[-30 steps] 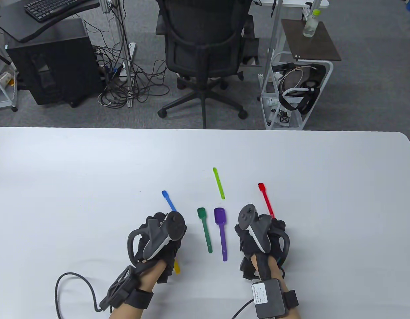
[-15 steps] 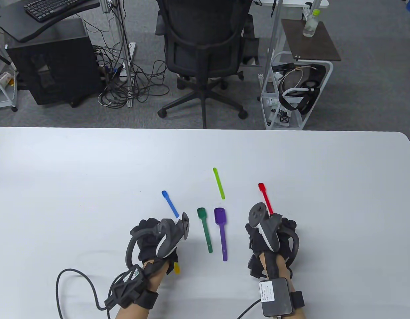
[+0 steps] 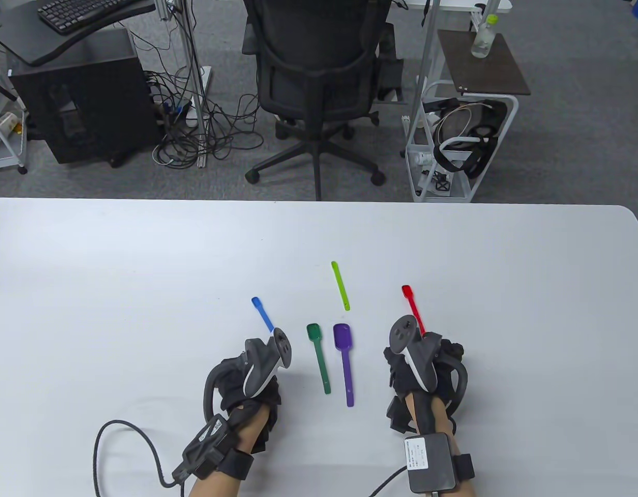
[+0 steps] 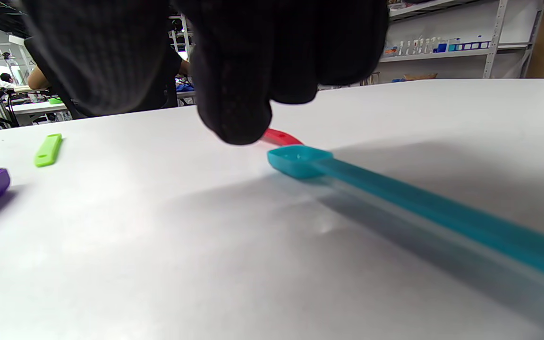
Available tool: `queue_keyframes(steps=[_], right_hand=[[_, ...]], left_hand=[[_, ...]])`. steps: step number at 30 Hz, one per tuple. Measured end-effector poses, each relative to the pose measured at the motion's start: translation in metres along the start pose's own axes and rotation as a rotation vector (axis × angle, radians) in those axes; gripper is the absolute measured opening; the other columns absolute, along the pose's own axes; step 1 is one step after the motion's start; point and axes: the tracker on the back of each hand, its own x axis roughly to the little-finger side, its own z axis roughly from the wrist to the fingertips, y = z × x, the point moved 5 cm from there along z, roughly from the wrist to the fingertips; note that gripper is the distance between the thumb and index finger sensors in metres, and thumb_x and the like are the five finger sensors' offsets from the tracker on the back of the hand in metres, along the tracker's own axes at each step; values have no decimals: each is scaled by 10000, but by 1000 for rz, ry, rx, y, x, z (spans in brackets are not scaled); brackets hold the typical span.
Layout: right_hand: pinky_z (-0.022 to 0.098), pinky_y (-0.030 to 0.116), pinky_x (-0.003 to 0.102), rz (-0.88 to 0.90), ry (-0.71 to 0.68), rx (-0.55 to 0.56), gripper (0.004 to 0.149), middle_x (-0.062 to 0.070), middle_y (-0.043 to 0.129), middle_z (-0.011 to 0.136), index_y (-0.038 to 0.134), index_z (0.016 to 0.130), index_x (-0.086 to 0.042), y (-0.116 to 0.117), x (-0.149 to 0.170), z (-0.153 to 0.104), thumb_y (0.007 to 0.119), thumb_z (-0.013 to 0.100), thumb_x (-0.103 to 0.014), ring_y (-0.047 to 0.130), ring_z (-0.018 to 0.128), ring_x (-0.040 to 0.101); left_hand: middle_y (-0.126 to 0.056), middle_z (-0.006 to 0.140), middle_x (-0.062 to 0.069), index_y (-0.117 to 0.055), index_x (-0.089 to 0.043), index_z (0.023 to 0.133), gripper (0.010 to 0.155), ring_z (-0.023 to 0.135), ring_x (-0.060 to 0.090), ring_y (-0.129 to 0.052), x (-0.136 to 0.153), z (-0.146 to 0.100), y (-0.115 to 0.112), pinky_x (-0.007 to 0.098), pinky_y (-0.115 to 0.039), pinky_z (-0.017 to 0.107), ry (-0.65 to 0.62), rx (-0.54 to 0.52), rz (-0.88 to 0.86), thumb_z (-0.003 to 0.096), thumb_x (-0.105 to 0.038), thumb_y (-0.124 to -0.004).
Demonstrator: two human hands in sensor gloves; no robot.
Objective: Nest measuring spoons
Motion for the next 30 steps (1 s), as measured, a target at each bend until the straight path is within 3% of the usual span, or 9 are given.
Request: queue_keyframes(steps=[5,9,14,22,30], right_hand=[[769,422,601,21,10,-3,456,-11,783,841,909,607,-239,-1,4,2,791,300,-556,726,812,342],[769,420,602,38,14,-15,457,-10,782,843,908,609,-239,-1,7,4,791,301,-556,725,812,345],[767,420,604,64,12,-32,459,-6,783,842,910,607,-232,0,10,5,790,302,-554,724,811,347],[766,421,604,95,12,-51,461,-5,784,841,912,606,-230,0,14,7,789,303,-554,725,810,347],[765,423,605,100,-7,-65,462,-4,784,841,912,605,-230,2,10,6,786,304,-557,726,810,347]], left_hand=[[-918,577,52,-980,-83,593,502,591,340,-912,-19,-11,17,588,-714,577,-76,-28,-39,413,-527,-828],[-916,578,53,-979,-82,591,503,595,342,-910,-58,-30,36,591,-712,577,-180,-62,-80,413,-526,-825],[-917,582,51,-977,-85,595,502,596,339,-912,-108,-44,40,589,-714,578,-247,-84,-59,418,-525,-815],[-913,587,53,-974,-83,600,503,603,343,-906,-150,-33,37,592,-706,583,-226,-74,-13,422,-524,-811],[-912,585,52,-974,-82,598,504,601,343,-905,-164,-21,31,591,-704,585,-175,-80,46,425,-524,-805]])
